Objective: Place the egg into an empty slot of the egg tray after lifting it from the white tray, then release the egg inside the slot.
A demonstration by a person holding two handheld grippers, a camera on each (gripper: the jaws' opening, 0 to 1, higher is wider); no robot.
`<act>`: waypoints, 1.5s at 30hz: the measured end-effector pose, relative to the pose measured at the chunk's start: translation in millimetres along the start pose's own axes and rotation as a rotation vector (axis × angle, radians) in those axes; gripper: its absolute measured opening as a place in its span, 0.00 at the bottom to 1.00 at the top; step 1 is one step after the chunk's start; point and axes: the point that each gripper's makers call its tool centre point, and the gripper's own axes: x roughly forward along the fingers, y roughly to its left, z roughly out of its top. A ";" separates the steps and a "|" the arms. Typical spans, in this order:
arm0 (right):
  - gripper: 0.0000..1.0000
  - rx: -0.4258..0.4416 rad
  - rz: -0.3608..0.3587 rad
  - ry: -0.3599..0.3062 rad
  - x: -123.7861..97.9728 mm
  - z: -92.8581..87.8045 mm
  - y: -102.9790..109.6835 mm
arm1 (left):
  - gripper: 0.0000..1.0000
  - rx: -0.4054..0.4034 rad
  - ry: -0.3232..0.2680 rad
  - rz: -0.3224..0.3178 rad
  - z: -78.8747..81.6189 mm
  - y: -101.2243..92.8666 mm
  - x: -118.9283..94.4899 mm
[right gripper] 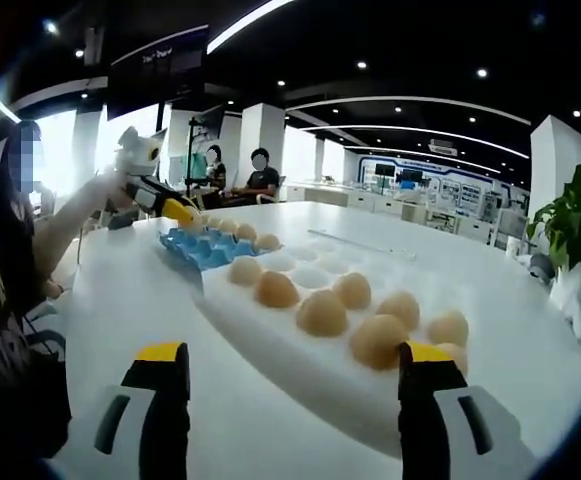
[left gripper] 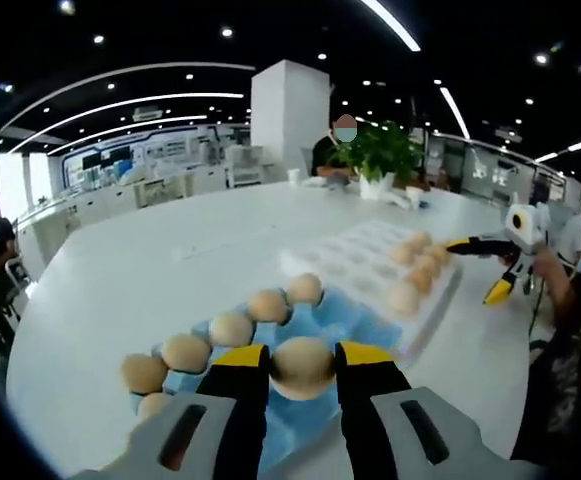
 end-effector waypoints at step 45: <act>0.89 -0.004 0.017 0.018 -4.5 5.6 0.6 | 0.26 -0.067 -0.025 0.097 -3.4 57.5 -4.7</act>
